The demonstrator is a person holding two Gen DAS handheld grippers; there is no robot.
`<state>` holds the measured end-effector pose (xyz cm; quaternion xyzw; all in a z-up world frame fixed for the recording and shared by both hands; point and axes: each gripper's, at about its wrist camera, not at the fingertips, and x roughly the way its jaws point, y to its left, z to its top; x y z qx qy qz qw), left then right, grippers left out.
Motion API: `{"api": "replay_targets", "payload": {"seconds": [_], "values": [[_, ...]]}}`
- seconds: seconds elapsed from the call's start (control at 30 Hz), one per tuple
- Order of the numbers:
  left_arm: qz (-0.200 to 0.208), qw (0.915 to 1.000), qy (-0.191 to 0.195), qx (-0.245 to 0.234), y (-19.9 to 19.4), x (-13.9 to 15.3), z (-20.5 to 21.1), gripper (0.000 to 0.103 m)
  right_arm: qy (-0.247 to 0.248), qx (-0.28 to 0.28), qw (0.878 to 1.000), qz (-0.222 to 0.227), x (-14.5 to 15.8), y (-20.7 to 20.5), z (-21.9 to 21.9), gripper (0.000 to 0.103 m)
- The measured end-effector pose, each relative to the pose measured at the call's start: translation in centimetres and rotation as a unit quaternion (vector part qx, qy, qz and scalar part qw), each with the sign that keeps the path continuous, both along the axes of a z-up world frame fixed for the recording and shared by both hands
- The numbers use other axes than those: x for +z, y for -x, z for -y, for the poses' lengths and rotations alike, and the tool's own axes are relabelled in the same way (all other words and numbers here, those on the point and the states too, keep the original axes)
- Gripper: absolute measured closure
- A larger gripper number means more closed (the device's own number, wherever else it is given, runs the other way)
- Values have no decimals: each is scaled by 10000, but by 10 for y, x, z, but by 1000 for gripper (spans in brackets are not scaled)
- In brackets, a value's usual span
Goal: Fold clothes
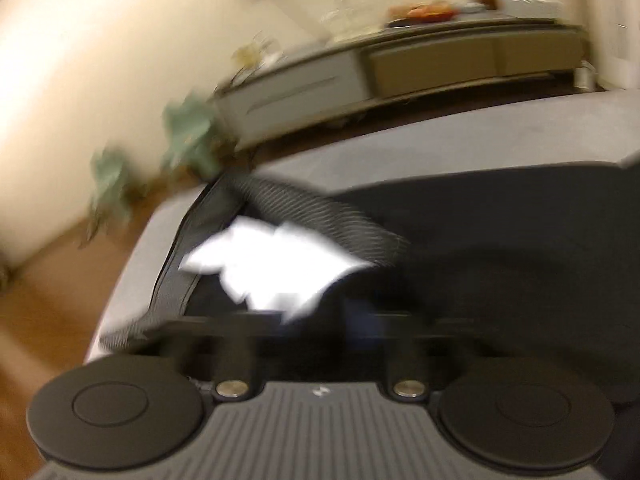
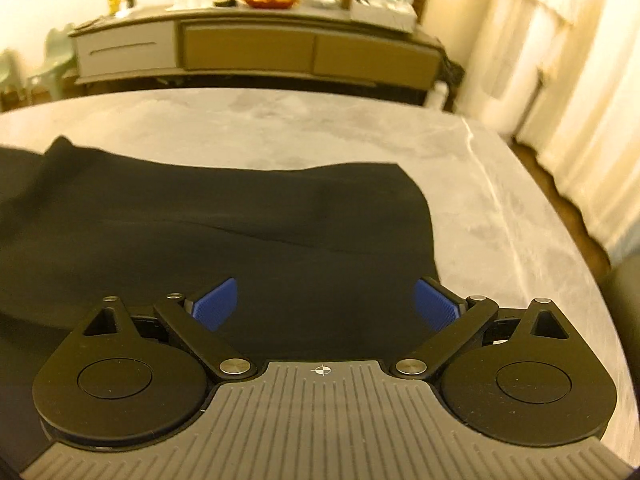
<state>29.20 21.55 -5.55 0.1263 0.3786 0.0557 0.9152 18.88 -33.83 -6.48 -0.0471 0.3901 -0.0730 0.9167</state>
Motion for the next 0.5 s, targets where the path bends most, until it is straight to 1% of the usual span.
{"api": "replay_targets", "payload": {"seconds": [0.03,0.07,0.1,0.13,0.17,0.2,0.23,0.27,0.3,0.33,0.37,0.4,0.43,0.47,0.5], "values": [[130,9970,645,418,0,9,-27,99,-92,5,10000,-4,-7,-1,7,5],[289,9904,1031,877,2,20,-50,99,-245,-55,9997,-61,-15,-3,17,5],[509,9787,1341,1470,7,29,-78,99,-398,-114,9991,-118,-22,-5,27,5],[718,9609,1670,2090,17,36,-108,99,-555,-251,9980,-164,-26,-8,34,0],[807,9405,2045,2592,31,37,-134,99,-713,-440,9963,-202,-28,-13,41,1],[890,9162,2408,3076,45,38,-159,98,-756,-477,9957,-260,-27,-18,44,1],[929,8934,2707,3462,62,35,-180,97,-721,-411,9960,-331,-25,-22,46,2],[975,8772,2838,3748,78,34,-193,94,-693,-404,9961,-355,-24,-23,47,2],[1006,8646,2857,4009,93,34,-202,90,-674,-467,9959,-387,-24,-24,50,2],[1021,8561,2891,4160,106,35,-207,84,-667,-535,9955,-408,-24,-23,53,2],[1055,8549,3013,4090,117,39,-208,82,-644,-580,9955,-391,-23,-22,56,2],[1151,8568,3096,3960,130,45,-204,82,-552,-615,9959,-364,-21,-21,59,3],[1240,8595,3167,3816,141,51,-200,77,-394,-648,9966,-329,-18,-17,59,4],[1242,8748,3107,3504,149,55,-189,62,-248,-643,9972,-281,-13,-14,57,5],[1243,8890,3043,3188,156,58,-177,53,-121,-612,9978,-227,-8,-10,54,5]]}}
